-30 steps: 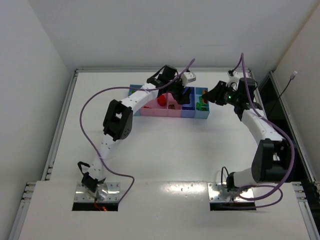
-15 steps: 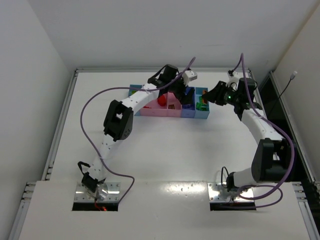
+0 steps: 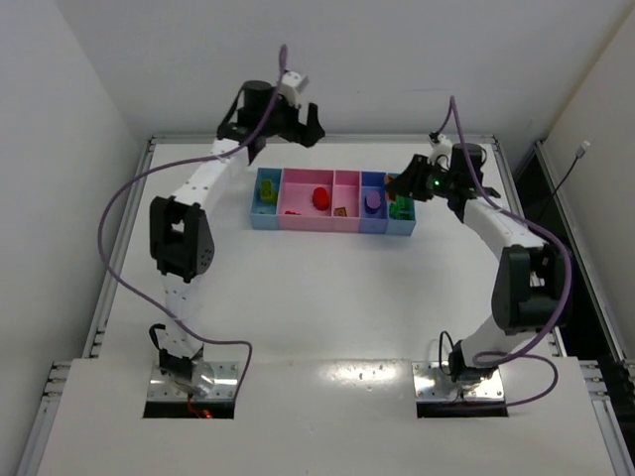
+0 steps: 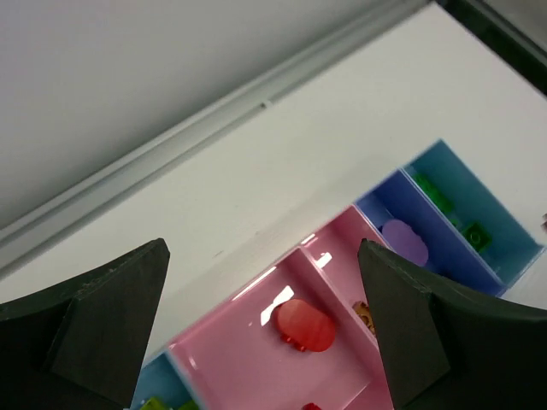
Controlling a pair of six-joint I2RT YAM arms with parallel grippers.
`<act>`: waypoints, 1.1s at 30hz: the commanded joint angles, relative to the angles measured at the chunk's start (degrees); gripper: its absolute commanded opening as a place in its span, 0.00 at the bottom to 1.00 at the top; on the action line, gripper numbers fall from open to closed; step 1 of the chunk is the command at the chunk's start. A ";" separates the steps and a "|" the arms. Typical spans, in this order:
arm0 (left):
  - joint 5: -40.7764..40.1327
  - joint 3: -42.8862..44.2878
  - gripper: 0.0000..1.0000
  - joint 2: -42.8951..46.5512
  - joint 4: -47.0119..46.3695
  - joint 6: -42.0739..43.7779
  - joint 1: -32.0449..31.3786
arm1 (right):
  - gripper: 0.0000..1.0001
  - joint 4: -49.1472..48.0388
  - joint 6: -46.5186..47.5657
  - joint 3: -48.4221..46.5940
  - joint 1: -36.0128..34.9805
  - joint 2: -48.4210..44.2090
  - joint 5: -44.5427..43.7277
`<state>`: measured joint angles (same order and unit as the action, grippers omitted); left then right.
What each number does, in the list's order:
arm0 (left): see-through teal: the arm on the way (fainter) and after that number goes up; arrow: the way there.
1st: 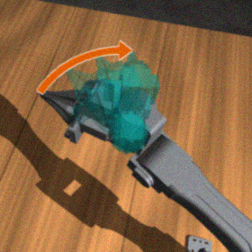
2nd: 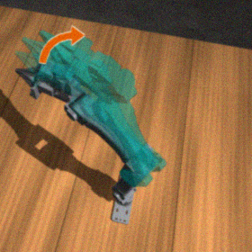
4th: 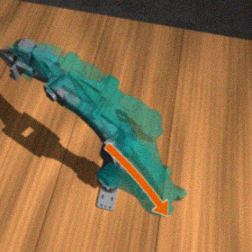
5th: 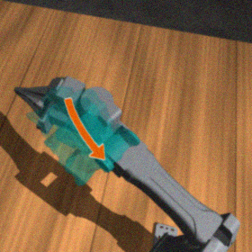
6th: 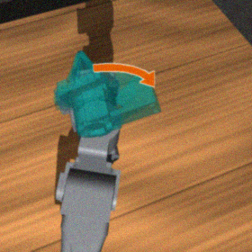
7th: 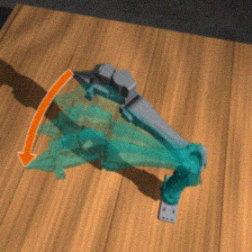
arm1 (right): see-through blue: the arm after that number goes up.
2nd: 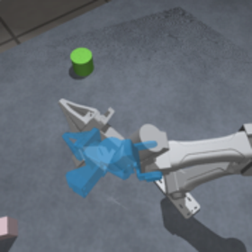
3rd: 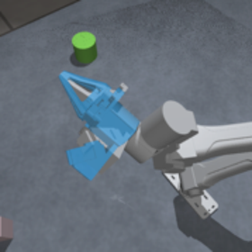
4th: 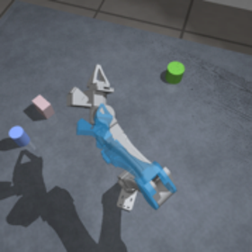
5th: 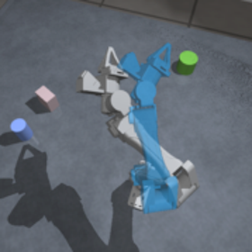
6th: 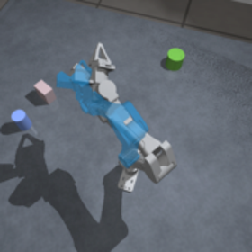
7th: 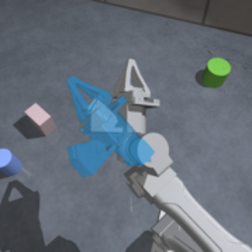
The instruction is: Sort the legos into containers by color
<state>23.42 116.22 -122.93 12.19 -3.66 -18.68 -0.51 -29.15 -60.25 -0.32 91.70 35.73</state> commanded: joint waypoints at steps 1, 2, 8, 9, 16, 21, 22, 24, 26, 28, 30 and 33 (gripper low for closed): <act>0.65 -3.01 1.00 6.11 -1.81 -8.28 5.20 | 0.00 -0.55 4.00 -8.64 -5.03 4.17 1.11; 1.18 -3.89 1.00 6.74 -2.42 -12.03 6.36 | 0.00 0.07 4.01 -11.44 -5.91 5.58 1.10; 3.04 -11.10 1.00 11.12 -3.48 -16.21 12.70 | 0.00 2.27 6.29 -17.45 -12.16 13.32 -3.55; 2.25 -12.67 1.00 11.66 -3.48 -15.42 13.31 | 0.00 2.27 6.90 -18.14 -12.69 14.02 -4.86; -1.53 -15.85 1.00 14.83 -1.64 -10.32 13.32 | 0.00 5.26 8.58 -21.57 -15.77 19.91 -10.93; -1.53 -16.47 1.00 14.83 -1.11 -9.17 13.32 | 0.07 5.79 8.58 -22.10 -16.99 21.06 -14.63; -1.01 -16.47 1.00 14.83 -1.11 -8.65 13.32 | 0.12 5.79 9.19 -22.63 -17.00 21.67 -14.63; -1.01 -16.47 1.00 14.83 -1.11 -8.64 13.84 | 0.22 5.79 9.20 -22.63 -17.52 21.68 -14.63; -1.01 -16.47 1.00 14.22 -1.11 -8.64 13.84 | 0.37 5.79 9.20 -22.63 -18.05 22.29 -15.25; -1.01 -16.47 1.00 14.21 -1.11 -8.64 13.84 | 0.54 5.79 9.20 -23.15 -18.05 22.29 -15.77; -1.53 -16.99 1.00 14.21 -1.11 -8.64 13.84 | 0.62 5.79 9.72 -23.16 -18.58 22.91 -15.77; -2.06 -17.52 1.00 14.21 -1.11 -8.03 13.84 | 0.66 5.79 9.72 -23.77 -19.10 22.91 -15.77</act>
<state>22.00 99.46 -111.09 12.01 -12.40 -5.15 6.52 -20.23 -81.21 -18.55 114.45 20.93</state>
